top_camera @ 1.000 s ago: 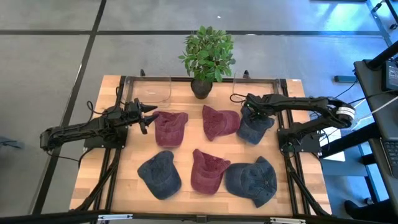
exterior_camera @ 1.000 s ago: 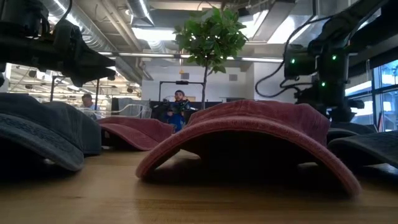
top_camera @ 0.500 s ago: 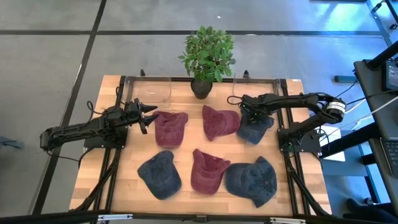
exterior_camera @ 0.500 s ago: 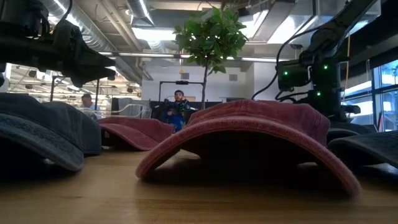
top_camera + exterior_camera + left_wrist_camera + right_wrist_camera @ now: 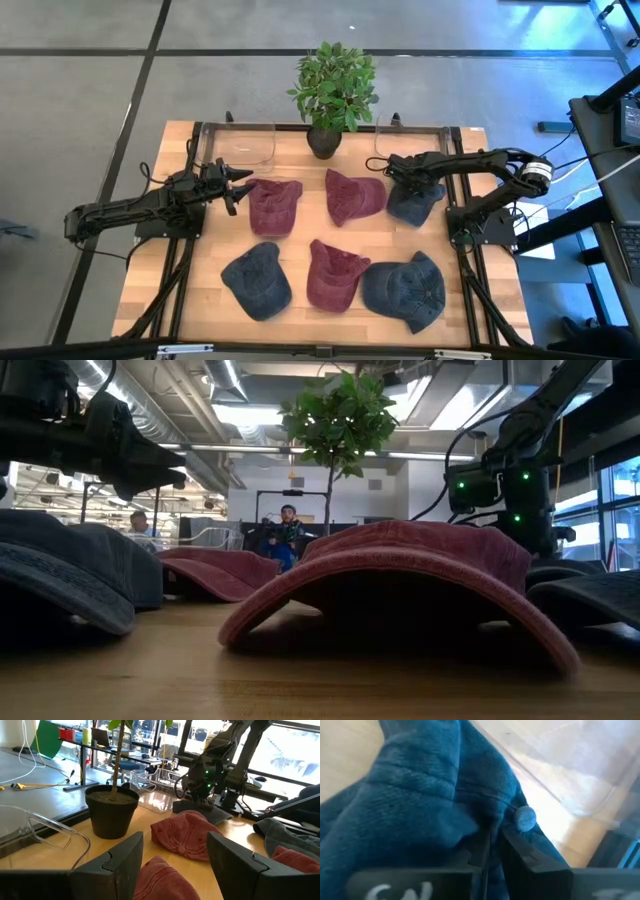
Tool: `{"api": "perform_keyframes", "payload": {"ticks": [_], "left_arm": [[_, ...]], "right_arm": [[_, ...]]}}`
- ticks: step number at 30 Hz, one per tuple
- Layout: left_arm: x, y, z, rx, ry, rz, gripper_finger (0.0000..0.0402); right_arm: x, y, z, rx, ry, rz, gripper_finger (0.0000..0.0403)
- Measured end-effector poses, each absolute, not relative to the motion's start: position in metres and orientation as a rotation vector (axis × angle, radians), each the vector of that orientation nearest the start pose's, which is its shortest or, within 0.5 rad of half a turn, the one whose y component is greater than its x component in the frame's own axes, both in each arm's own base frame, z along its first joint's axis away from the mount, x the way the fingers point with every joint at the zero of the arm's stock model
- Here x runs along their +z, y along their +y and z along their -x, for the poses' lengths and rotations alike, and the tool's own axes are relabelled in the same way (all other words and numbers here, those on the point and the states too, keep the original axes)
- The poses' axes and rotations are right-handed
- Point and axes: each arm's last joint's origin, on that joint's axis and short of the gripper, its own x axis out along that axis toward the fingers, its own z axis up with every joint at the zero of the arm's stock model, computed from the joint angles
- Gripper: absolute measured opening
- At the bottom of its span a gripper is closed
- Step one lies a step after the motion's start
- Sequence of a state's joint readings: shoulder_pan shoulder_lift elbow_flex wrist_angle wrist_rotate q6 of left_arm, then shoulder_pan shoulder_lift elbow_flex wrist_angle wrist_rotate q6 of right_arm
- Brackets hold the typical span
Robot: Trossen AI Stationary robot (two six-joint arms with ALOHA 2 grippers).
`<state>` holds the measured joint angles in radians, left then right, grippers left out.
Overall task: Pick & Place hat
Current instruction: Put the top black cap into the right transparent bin
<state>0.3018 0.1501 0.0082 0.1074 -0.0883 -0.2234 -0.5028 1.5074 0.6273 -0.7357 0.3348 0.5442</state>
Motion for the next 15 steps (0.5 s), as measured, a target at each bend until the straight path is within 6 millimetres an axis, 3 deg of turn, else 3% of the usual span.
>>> {"api": "perform_keyframes", "payload": {"ticks": [10, 15], "left_arm": [[0.164, 0.034, -0.101, 0.393, -0.009, 0.225, 0.0214], [0.164, 0.034, -0.101, 0.392, -0.009, 0.226, 0.0214]], "right_arm": [[0.123, -0.103, -0.182, -1.003, 1.316, -0.823, 0.0177], [0.124, -0.091, -0.190, -0.952, 1.305, -0.890, 0.0228]]}}
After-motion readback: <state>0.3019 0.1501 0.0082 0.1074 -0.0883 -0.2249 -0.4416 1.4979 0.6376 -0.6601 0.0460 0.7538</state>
